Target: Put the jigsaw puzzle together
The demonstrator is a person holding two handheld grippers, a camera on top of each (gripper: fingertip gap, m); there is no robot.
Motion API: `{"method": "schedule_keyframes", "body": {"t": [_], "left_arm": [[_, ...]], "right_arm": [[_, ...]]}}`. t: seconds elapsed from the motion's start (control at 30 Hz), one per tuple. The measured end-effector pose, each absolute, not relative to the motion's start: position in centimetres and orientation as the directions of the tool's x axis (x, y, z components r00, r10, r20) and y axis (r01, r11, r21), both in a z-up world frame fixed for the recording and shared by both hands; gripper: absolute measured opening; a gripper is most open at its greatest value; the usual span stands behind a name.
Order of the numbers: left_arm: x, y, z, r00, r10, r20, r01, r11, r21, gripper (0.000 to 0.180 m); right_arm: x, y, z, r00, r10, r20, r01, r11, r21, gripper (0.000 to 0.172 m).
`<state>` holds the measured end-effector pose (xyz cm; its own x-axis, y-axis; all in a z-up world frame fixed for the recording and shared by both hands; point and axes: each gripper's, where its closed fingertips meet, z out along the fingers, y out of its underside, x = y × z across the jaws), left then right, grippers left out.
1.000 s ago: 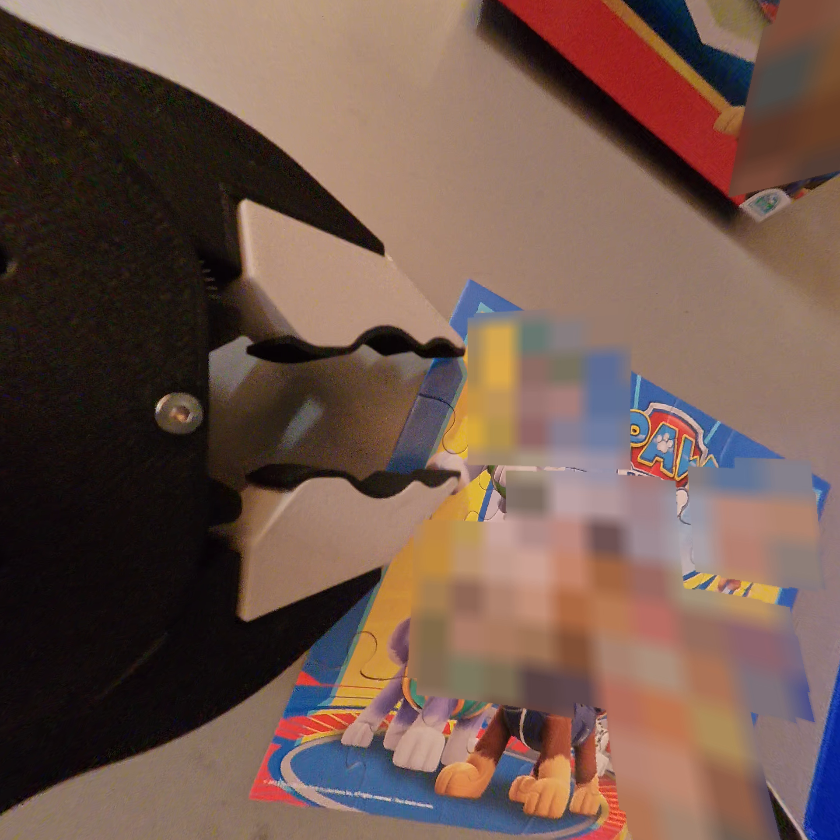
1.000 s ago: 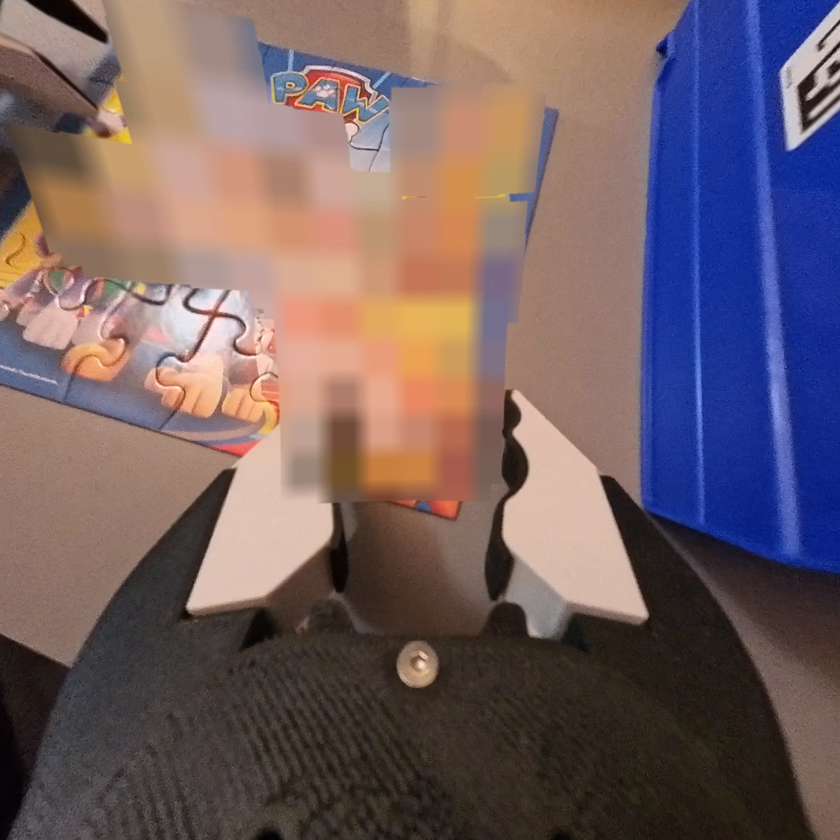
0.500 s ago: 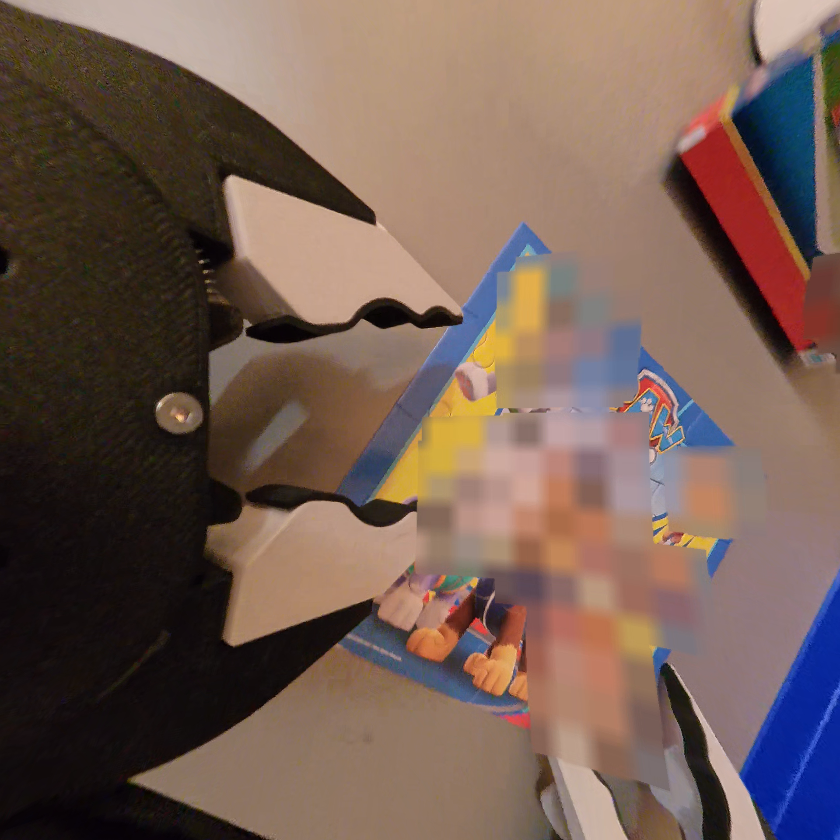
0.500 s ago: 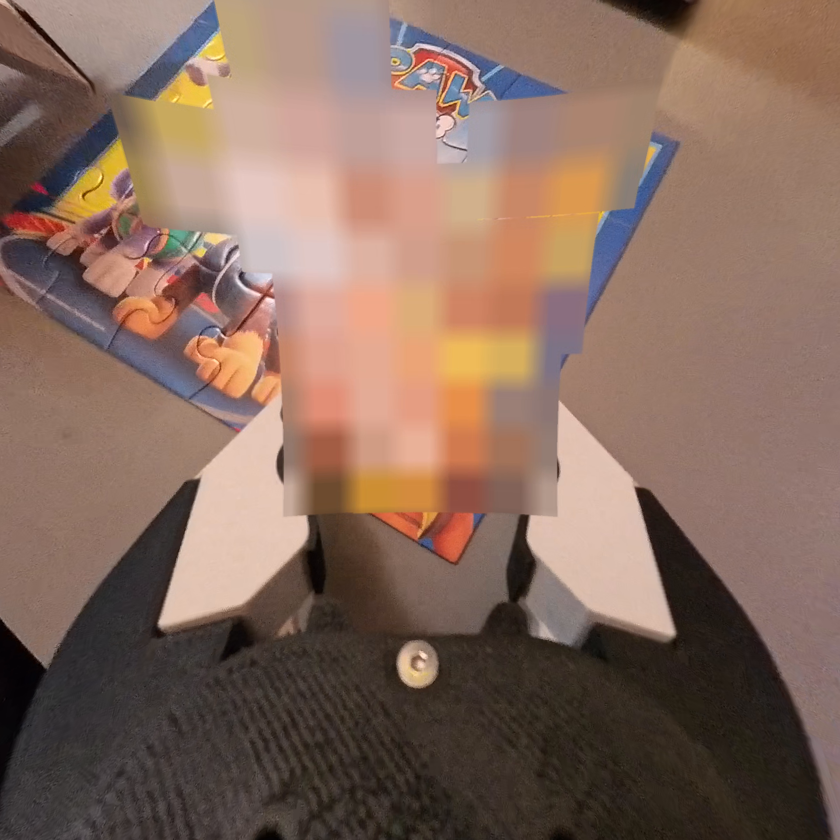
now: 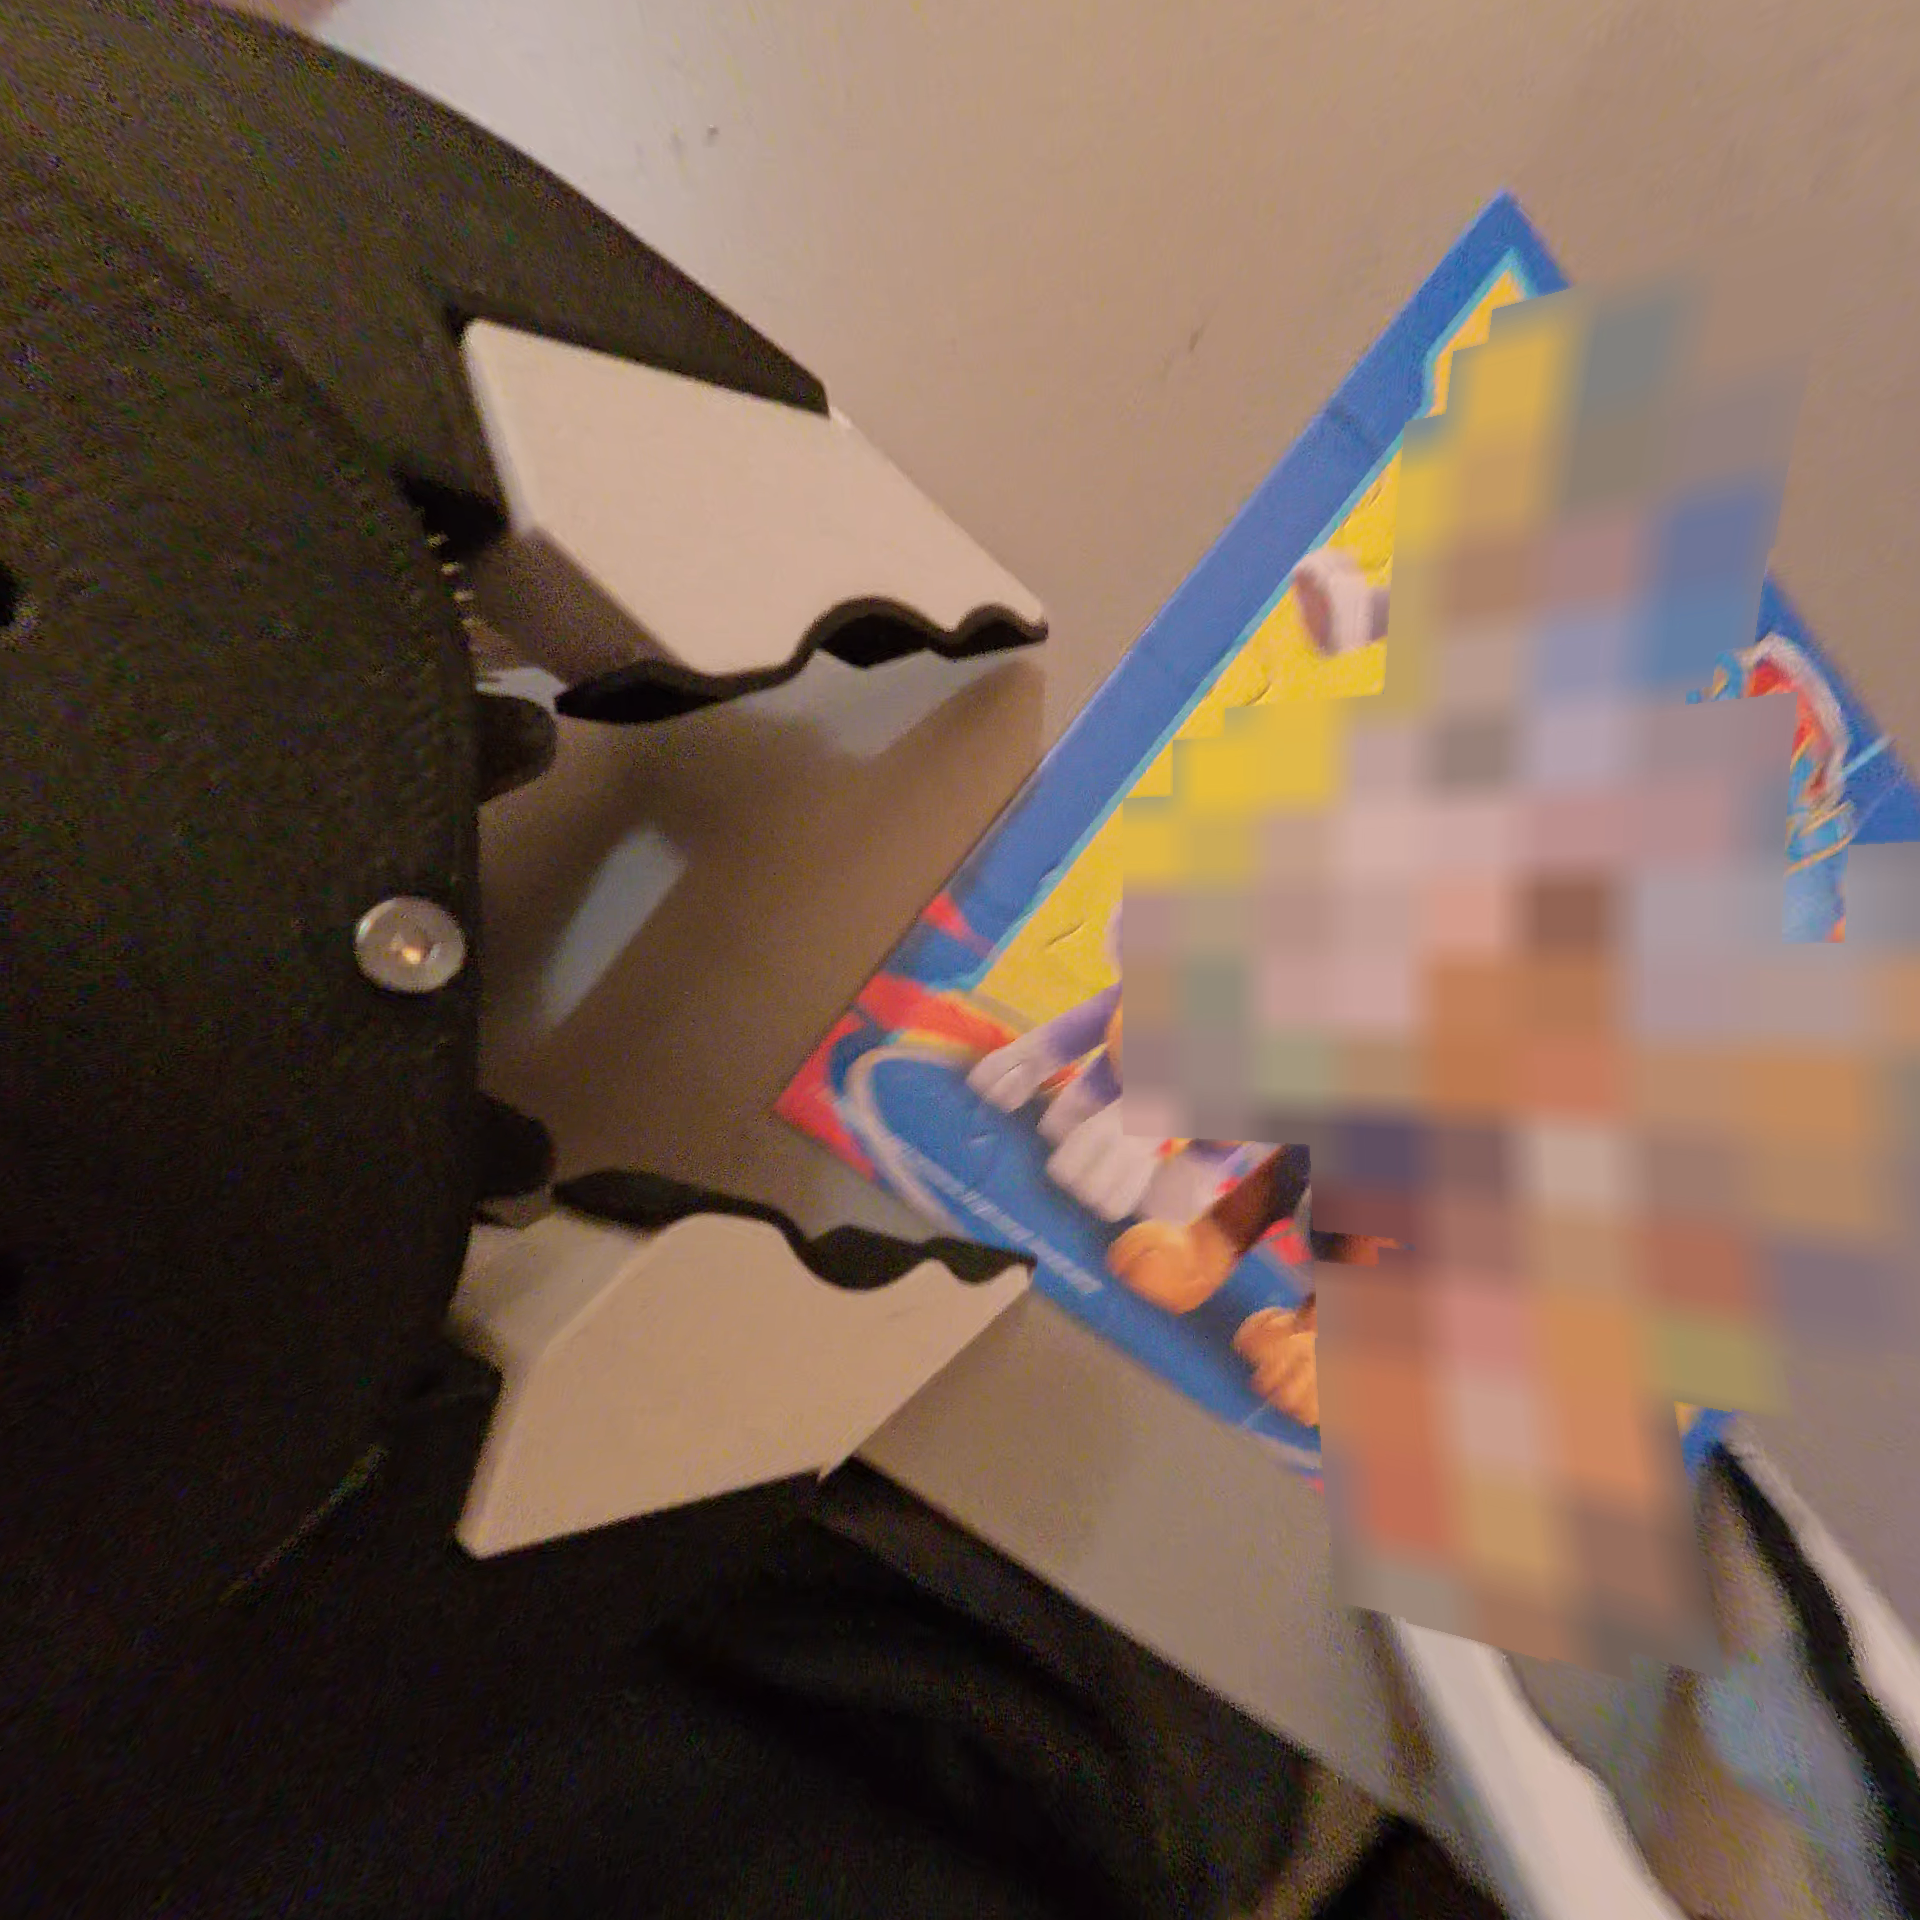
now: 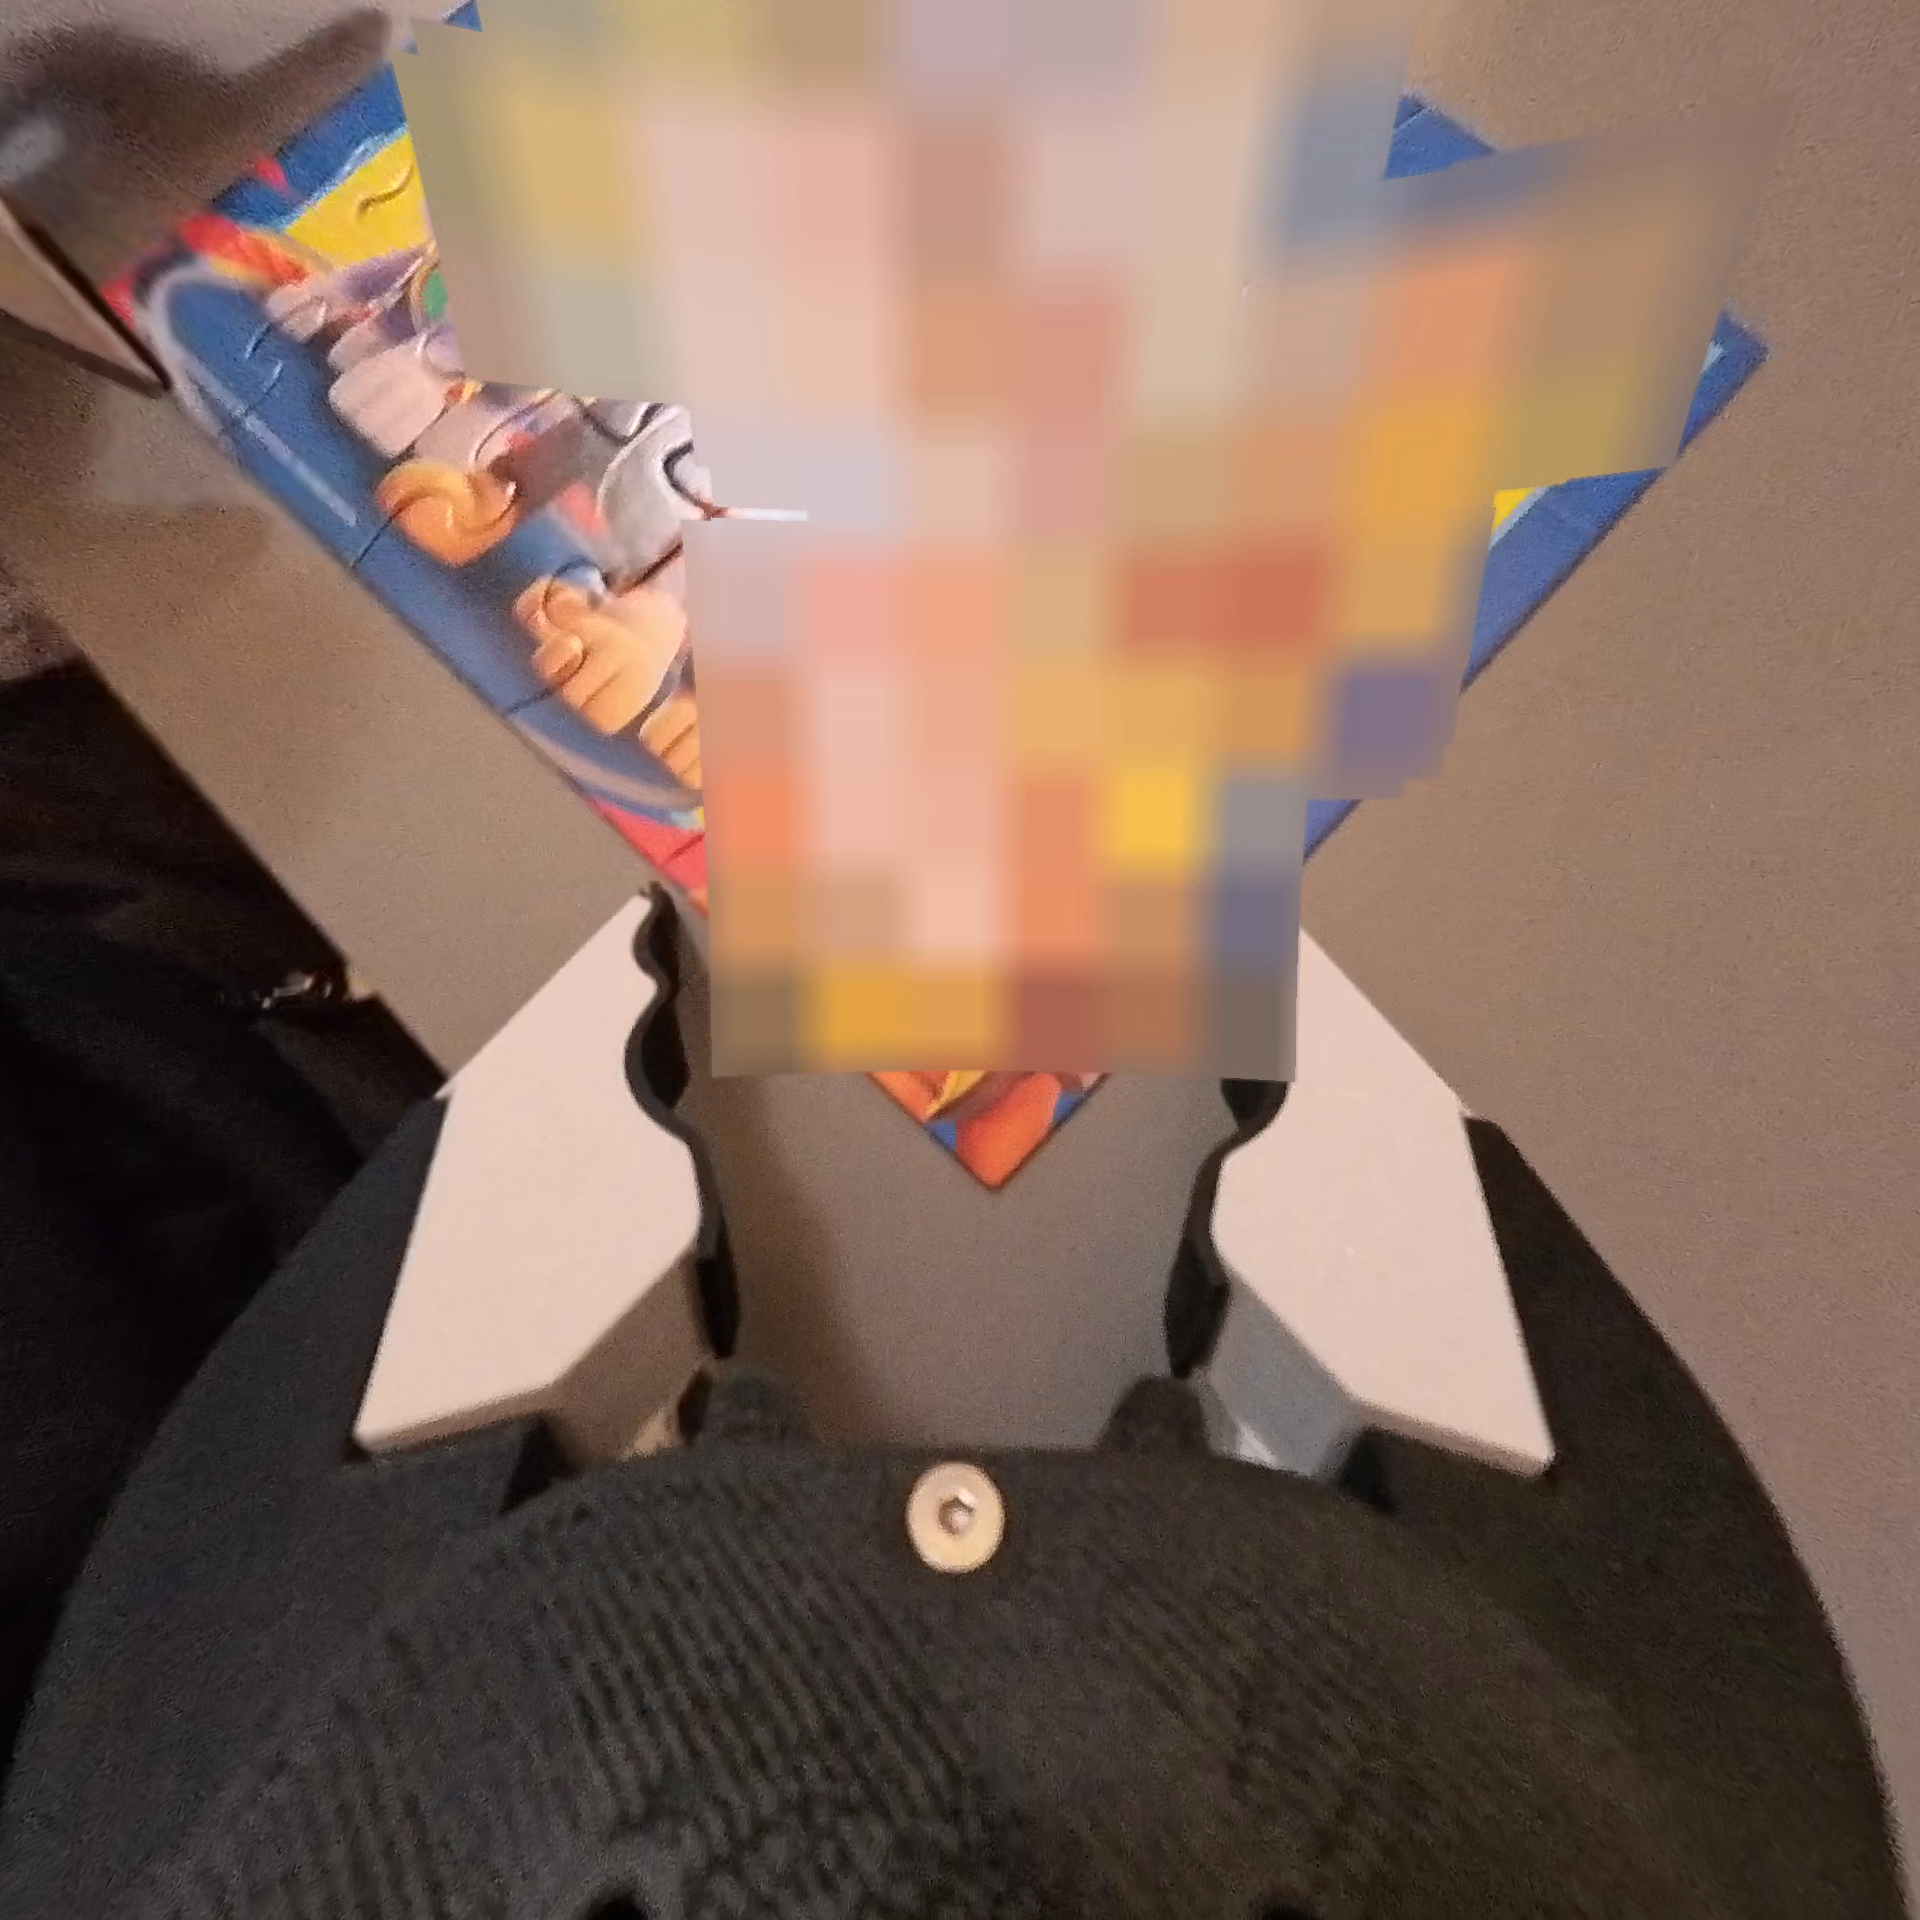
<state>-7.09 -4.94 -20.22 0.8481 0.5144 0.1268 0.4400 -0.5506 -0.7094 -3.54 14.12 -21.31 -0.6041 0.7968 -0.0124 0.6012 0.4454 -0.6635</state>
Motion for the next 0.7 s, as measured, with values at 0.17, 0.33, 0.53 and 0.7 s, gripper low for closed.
{"method": "schedule_keyframes", "body": {"t": [0.17, 0.33, 0.53, 0.7], "left_arm": [[-5.1, -6.5, -21.0, 0.891, 0.451, -0.055, 0.29, -0.657, -0.696, 0.116], [-5.5, -6.0, -20.3, 0.926, 0.377, -0.013, 0.246, -0.63, -0.736, 0.116], [-7.1, -6.8, -21.1, 0.963, 0.252, -0.094, 0.129, -0.739, -0.662, 0.117], [-8.1, -7.4, -21.8, 0.981, 0.195, 0.005, 0.153, -0.758, -0.634, 0.12]], "right_arm": [[-2.6, 16.0, -20.6, -0.718, 0.686, 0.12, 0.44, 0.581, -0.685, 0.103], [-3.6, 18.3, -20.2, -0.806, 0.56, 0.189, 0.277, 0.64, -0.716, 0.109], [-4.9, 18.2, -20.9, -0.899, 0.43, 0.084, 0.236, 0.638, -0.733, 0.126], [-6.1, 17.6, -21.7, -0.93, 0.367, 0.005, 0.255, 0.657, -0.709, 0.14]]}}
